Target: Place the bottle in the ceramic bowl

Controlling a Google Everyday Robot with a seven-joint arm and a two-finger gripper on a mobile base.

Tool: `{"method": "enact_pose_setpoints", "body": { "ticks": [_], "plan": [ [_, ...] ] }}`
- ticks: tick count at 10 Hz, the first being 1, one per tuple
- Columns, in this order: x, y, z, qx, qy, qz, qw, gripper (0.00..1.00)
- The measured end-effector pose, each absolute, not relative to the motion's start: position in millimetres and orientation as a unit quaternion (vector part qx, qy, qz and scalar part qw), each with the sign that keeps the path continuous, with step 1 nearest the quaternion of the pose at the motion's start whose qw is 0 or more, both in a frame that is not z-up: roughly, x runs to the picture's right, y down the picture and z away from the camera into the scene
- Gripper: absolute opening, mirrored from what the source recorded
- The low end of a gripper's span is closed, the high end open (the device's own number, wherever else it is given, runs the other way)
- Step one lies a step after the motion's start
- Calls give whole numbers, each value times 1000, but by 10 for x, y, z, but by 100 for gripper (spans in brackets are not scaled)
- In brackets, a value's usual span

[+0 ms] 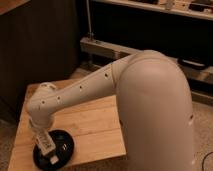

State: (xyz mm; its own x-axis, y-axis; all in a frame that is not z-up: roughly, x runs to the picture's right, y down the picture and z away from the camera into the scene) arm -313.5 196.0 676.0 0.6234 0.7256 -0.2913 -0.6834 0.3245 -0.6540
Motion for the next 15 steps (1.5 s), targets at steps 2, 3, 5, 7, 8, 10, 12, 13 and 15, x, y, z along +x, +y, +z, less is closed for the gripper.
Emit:
{"method": "enact_pose_setpoints", "body": {
  "ticks": [2, 3, 5, 7, 8, 10, 12, 13, 15],
  "plan": [
    [-3116, 1991, 6797, -384, -38, 427, 818, 5],
    [-3106, 2013, 6828, -381, -40, 429, 818, 15],
    [-3114, 2029, 6846, -374, -40, 429, 821, 35],
    [-3132, 2048, 6871, -371, -37, 431, 822, 55],
    [-3124, 2053, 6881, -371, -35, 431, 822, 60],
    [-3128, 2053, 6874, -372, -35, 431, 822, 61],
    [-3130, 2053, 6873, -372, -35, 431, 822, 61],
    [-3128, 2052, 6875, -372, -35, 431, 822, 61],
    [-3127, 2051, 6876, -372, -35, 431, 822, 61]
  ]
}}
